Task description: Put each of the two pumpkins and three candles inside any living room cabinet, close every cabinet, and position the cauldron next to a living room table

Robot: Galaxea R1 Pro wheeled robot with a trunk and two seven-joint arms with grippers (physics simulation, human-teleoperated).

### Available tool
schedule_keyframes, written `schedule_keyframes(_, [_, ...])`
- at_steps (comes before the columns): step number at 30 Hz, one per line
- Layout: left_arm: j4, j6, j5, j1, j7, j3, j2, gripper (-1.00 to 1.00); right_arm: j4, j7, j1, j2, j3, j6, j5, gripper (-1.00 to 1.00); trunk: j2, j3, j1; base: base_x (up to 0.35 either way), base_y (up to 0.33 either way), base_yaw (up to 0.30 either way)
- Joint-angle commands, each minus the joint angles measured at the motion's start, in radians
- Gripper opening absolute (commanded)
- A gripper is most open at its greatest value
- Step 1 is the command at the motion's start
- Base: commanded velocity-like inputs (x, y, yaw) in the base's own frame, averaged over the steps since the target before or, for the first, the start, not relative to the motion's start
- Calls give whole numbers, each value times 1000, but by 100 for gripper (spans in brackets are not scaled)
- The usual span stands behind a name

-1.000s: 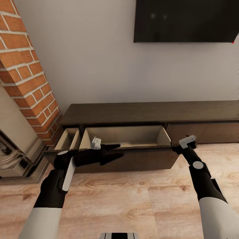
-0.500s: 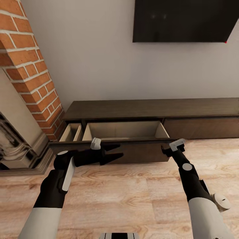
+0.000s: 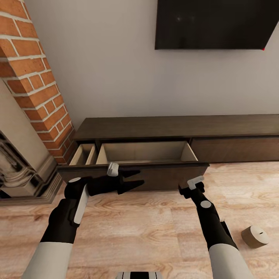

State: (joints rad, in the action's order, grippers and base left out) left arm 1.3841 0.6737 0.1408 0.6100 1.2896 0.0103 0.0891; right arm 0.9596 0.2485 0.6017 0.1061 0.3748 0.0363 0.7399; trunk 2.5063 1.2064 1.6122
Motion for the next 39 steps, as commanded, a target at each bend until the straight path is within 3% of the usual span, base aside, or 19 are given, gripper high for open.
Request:
schedule_keyframes(1, [-10,0,-2,0,0,-2,0,100,2,0,-7,4,-5,0,0,100,0,0,0,0,0,0])
schedule_keyframes(7, [-27,1,-4,-5,0,-5,-8,100,2,0,-20,21,-12,3,-1,100,0,0,0,0,0,0])
schedule_keyframes(19, [-27,10,-2,-45,6,-13,-10,100,-9,0,-61,29,-14,4,2,100,0,0,0,0,0,0])
schedule_keyframes(27, [-25,15,-2,-81,7,-90,-12,100,-16,0,-87,33,-21,4,3,100,0,0,0,0,0,0])
schedule_keyframes(32, [-27,20,-4,-105,5,-123,-33,100,-44,0,-88,33,-22,4,3,100,0,0,0,0,0,0])
schedule_keyframes(37, [-30,20,-6,-140,0,-136,-39,100,-87,-1,-88,32,-22,3,4,100,0,0,0,0,0,0])
schedule_keyframes(39, [-68,18,-18,-160,-31,-138,-39,100,-119,-2,-88,32,-21,2,5,100,0,0,0,0,0,0])
